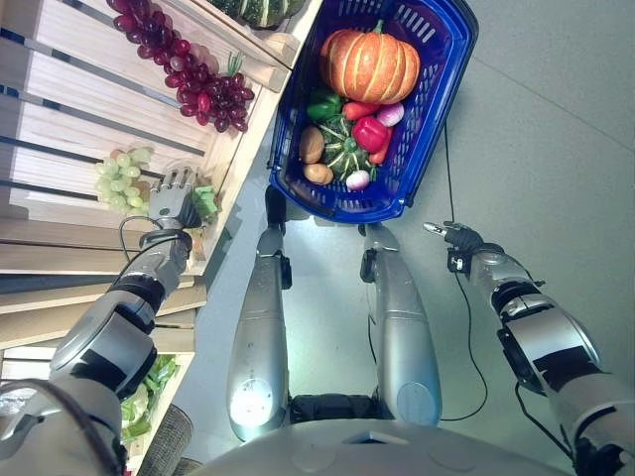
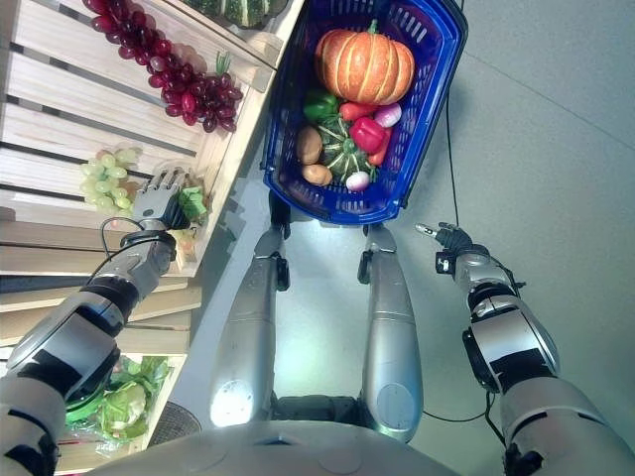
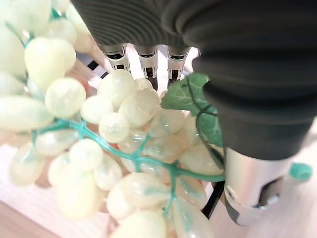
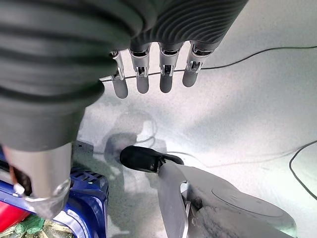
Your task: Pick up fruits and vegetables into the basket
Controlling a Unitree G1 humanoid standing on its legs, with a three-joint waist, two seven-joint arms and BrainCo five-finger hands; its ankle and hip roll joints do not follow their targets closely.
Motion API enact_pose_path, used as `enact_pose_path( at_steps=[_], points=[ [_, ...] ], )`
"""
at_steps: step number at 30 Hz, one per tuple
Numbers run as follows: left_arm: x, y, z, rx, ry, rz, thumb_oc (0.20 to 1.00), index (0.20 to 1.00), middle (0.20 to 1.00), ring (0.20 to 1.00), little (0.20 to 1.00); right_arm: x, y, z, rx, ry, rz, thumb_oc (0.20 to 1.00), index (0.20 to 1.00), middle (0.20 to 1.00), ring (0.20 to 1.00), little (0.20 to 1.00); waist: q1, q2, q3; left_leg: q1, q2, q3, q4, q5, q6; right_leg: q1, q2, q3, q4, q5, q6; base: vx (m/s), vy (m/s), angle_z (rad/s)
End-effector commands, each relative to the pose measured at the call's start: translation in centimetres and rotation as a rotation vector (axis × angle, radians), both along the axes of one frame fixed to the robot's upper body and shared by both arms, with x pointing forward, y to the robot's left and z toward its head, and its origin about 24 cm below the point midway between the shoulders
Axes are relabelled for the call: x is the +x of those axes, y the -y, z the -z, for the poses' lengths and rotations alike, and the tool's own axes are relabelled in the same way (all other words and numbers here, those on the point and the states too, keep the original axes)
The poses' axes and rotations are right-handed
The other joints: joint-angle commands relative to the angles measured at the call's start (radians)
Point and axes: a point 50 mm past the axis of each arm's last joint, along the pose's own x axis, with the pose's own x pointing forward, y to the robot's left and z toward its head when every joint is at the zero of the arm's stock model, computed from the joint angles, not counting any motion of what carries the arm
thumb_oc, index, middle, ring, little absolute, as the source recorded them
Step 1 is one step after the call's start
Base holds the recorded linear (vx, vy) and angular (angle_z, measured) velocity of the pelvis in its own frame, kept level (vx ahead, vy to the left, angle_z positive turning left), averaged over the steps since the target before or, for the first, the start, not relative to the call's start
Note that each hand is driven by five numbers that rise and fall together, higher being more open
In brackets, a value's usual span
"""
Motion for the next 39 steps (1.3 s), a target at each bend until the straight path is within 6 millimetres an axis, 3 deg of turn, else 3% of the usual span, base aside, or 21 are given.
enact_pose_path(
  at_steps=[1, 7, 16, 19, 20, 24, 30, 39],
  points=[
    [-1.8, -1.0, 2.0, 0.093, -0.069, -0.031, 1.0, 1.0, 1.0, 1.0, 1.0, -3.0, 3.4, 1.5, -0.036, -0.069, 0.082, 1.0, 1.0, 1.0, 1.0, 1.0, -0.008, 0.071, -0.027, -0.037, -0.081, 0.013, 0.031, -0.032, 0.048, 0.056, 0.066, -0.051, 0.004, -0.066, 0.0, 0.0, 0.0, 0.0],
    [-1.6, -2.1, 1.1, 0.183, -0.047, -0.04, 1.0, 1.0, 1.0, 1.0, 1.0, -2.8, 3.4, 1.3, -0.042, -0.077, 0.069, 1.0, 1.0, 1.0, 1.0, 1.0, -0.021, 0.059, -0.027, -0.036, -0.073, 0.025, 0.036, -0.034, 0.047, 0.053, 0.071, -0.042, 0.006, -0.065, -0.002, 0.0, 0.0, 0.0],
    [-0.3, -1.6, -0.8, 0.074, 0.081, -0.02, 1.0, 1.0, 1.0, 1.0, 1.0, -2.6, 3.2, 1.2, -0.045, -0.076, 0.058, 1.0, 1.0, 1.0, 1.0, 1.0, -0.026, 0.054, -0.027, -0.04, -0.073, 0.028, 0.041, -0.034, 0.048, 0.046, 0.073, -0.036, 0.008, -0.06, -0.004, 0.0, 0.001, 0.0],
    [0.1, -0.9, -1.6, -0.066, 0.181, -0.007, 1.0, 1.0, 1.0, 1.0, 1.0, -2.5, 3.1, 1.1, -0.045, -0.075, 0.058, 1.0, 1.0, 1.0, 1.0, 1.0, -0.024, 0.056, -0.027, -0.037, -0.075, 0.024, 0.037, -0.035, 0.048, 0.049, 0.074, -0.033, 0.004, -0.06, -0.004, 0.0, 0.0, 0.0],
    [0.5, -0.5, -2.7, -0.137, 0.273, 0.014, 1.0, 1.0, 1.0, 1.0, 1.0, -2.6, 3.2, 1.2, -0.044, -0.074, 0.061, 1.0, 1.0, 1.0, 1.0, 1.0, -0.021, 0.059, -0.027, -0.037, -0.077, 0.021, 0.038, -0.037, 0.05, 0.048, 0.075, -0.032, 0.005, -0.063, -0.005, 0.0, 0.0, 0.0],
    [1.2, 0.2, -4.9, -0.143, 0.356, 0.097, 1.0, 1.0, 1.0, 1.0, 1.0, -3.0, 3.1, 1.6, -0.042, -0.074, 0.074, 1.0, 1.0, 1.0, 1.0, 1.0, -0.014, 0.066, -0.027, -0.035, -0.081, 0.016, 0.041, -0.04, 0.05, 0.052, 0.073, -0.035, 0.008, -0.067, -0.004, 0.0, -0.008, 0.0],
    [1.2, 0.8, -4.5, -0.109, 0.219, 0.187, 1.0, 1.0, 1.0, 1.0, 1.0, -3.2, 3.4, 1.6, -0.042, -0.073, 0.083, 1.0, 1.0, 1.0, 1.0, 1.0, -0.01, 0.074, -0.027, -0.027, -0.083, 0.015, 0.035, -0.039, 0.052, 0.062, 0.069, -0.041, 0.004, -0.064, -0.002, 0.0, 0.0, 0.0],
    [0.1, 0.4, -1.1, -0.06, -0.126, 0.179, 1.0, 1.0, 1.0, 1.0, 1.0, -3.2, 4.3, 1.0, -0.056, -0.074, 0.078, 1.0, 1.0, 1.0, 1.0, 1.0, -0.016, 0.084, -0.027, -0.022, -0.08, 0.027, 0.025, -0.037, 0.054, 0.065, 0.067, -0.042, -0.004, -0.059, 0.001, 0.0, 0.0, 0.0]
  ],
)
